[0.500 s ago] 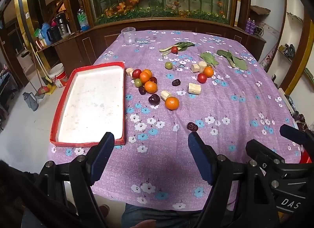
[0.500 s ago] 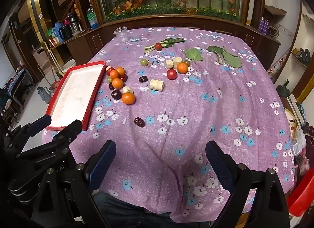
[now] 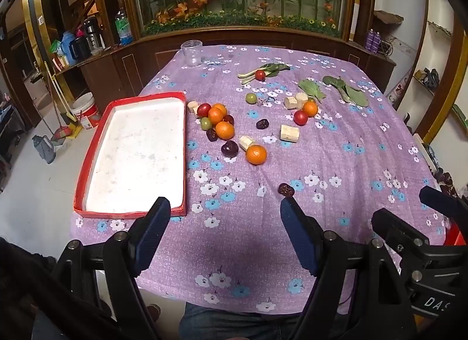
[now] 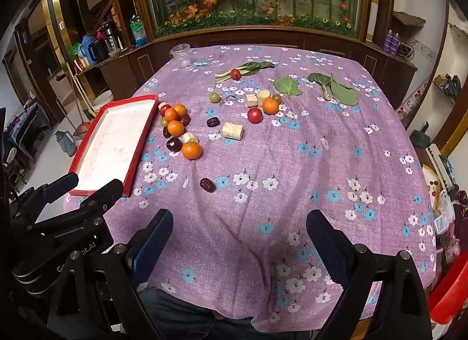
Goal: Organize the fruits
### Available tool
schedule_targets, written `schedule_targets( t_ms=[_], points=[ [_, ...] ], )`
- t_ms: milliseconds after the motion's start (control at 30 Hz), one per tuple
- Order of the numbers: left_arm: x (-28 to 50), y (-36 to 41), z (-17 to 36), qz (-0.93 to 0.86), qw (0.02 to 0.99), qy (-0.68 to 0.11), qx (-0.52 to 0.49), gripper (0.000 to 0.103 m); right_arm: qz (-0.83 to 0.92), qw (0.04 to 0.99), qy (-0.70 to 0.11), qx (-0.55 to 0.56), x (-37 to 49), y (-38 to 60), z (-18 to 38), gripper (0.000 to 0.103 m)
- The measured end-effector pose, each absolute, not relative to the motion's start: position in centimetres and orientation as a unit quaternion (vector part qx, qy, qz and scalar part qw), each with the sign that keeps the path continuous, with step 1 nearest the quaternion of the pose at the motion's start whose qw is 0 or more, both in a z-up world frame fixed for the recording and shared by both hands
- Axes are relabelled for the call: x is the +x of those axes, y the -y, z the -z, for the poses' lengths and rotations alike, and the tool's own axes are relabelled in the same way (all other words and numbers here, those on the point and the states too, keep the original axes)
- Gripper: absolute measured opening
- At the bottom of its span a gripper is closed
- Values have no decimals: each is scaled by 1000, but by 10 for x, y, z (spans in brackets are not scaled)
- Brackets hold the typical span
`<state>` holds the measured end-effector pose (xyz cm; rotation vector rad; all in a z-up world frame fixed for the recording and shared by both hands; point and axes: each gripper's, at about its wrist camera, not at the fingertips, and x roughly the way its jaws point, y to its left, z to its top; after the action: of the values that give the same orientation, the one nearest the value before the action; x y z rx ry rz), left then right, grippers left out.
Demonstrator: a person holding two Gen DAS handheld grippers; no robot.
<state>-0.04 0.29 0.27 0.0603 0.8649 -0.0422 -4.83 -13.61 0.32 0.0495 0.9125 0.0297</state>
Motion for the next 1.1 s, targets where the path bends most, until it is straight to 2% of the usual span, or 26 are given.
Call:
schedule_targets(
  t_ms=[1100],
  points=[
    [-3, -1, -2, 35, 909, -414, 27, 77, -15, 901, -433, 29, -49, 138, -5, 94]
  ],
)
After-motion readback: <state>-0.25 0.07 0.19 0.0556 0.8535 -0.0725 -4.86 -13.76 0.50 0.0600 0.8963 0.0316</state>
